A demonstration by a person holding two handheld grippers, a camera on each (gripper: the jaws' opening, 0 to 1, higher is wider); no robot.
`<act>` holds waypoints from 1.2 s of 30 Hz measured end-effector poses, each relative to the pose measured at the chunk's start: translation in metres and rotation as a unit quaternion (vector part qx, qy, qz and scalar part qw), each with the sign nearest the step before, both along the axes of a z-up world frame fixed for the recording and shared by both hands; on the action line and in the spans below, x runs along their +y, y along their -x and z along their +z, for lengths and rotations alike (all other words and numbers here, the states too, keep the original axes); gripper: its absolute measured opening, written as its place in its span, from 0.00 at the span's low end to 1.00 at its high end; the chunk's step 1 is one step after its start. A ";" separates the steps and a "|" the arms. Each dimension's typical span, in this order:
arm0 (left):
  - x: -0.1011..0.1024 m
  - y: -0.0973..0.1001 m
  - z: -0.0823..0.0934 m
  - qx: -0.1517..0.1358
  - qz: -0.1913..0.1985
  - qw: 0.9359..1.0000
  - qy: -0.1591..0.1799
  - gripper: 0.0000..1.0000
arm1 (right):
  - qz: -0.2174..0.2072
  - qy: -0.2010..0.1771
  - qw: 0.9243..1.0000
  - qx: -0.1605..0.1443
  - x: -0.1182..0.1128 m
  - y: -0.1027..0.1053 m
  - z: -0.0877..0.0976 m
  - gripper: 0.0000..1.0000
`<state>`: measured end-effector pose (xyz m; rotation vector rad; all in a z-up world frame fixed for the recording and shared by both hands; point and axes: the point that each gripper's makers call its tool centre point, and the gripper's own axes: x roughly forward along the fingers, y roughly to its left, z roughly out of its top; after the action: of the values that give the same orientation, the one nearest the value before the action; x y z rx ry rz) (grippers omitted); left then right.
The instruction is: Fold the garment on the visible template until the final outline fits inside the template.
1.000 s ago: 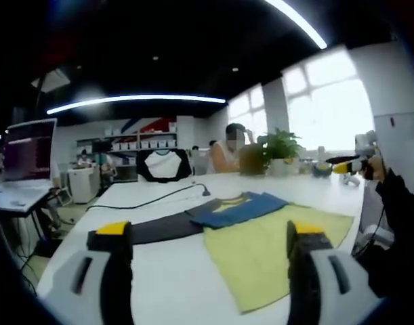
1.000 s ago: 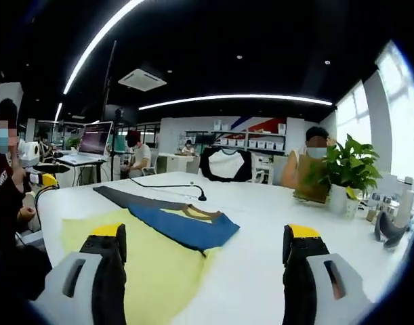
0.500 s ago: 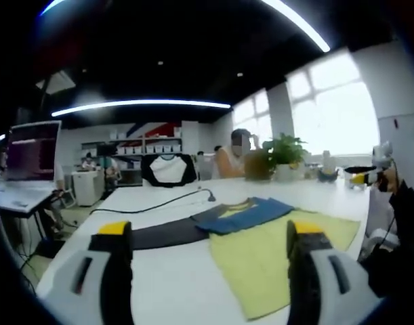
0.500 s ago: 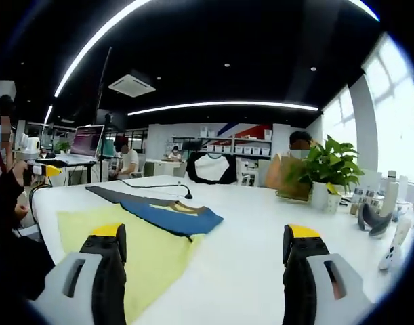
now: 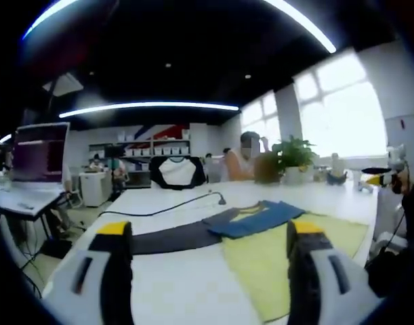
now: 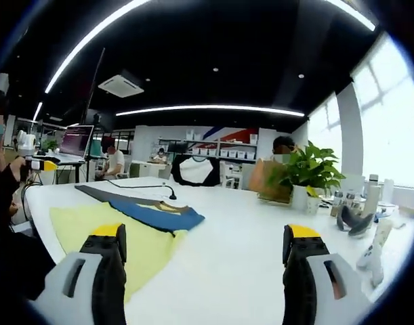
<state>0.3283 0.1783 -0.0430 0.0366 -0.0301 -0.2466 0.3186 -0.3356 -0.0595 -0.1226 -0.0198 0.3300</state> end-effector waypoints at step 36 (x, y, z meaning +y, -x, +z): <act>0.084 -0.136 0.019 0.026 0.034 0.998 -0.047 1.00 | -0.020 0.003 1.000 0.004 -0.010 0.013 -0.004 0.99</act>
<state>0.4640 0.2621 -0.0239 0.1253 0.0340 -0.1804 0.3058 -0.3454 -0.0639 -0.1284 -0.0087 0.2902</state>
